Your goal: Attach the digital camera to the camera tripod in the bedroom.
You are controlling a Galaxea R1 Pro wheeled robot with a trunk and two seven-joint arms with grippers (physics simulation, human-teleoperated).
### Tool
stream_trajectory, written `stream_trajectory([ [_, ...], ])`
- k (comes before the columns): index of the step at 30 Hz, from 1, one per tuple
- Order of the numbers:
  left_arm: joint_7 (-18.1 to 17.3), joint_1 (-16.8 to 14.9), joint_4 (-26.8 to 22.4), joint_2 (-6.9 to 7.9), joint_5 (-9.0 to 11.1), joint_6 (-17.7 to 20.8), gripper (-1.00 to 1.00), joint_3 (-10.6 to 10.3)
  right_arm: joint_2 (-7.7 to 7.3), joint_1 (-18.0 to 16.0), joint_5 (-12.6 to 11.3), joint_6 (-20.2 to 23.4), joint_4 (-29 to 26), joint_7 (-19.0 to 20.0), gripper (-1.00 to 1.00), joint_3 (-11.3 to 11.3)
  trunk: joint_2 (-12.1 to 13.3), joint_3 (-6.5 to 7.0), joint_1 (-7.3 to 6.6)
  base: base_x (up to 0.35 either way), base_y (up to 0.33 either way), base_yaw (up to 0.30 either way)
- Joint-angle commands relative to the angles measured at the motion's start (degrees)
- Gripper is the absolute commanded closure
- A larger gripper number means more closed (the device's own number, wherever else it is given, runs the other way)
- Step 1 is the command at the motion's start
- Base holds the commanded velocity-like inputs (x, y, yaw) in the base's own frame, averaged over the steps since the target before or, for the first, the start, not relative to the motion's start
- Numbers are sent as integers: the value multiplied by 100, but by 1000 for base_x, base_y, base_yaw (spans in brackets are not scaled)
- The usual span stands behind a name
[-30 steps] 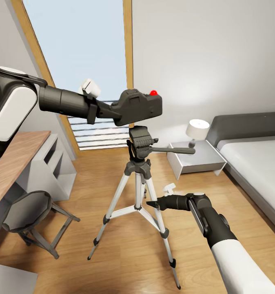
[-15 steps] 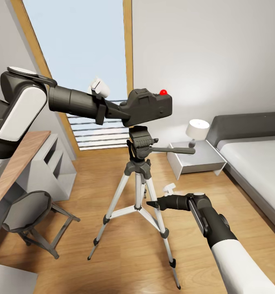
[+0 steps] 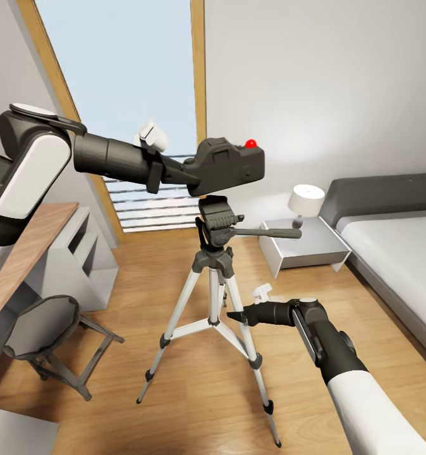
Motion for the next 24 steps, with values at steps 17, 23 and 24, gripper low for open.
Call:
stream_trajectory([
  [17,-44,-12,-18,277,7,16,100,-219,-10,-5,429,-4,342,18,100,-7,-10,-12,4,0,0,0],
  [23,-44,-12,-19,281,20,16,100,-286,-9,-5,429,-4,342,18,100,-4,-10,-12,4,0,0,0],
  [24,-44,-12,-19,280,23,16,100,-291,-10,-5,429,-4,342,18,100,-4,-10,-12,4,0,0,0],
])
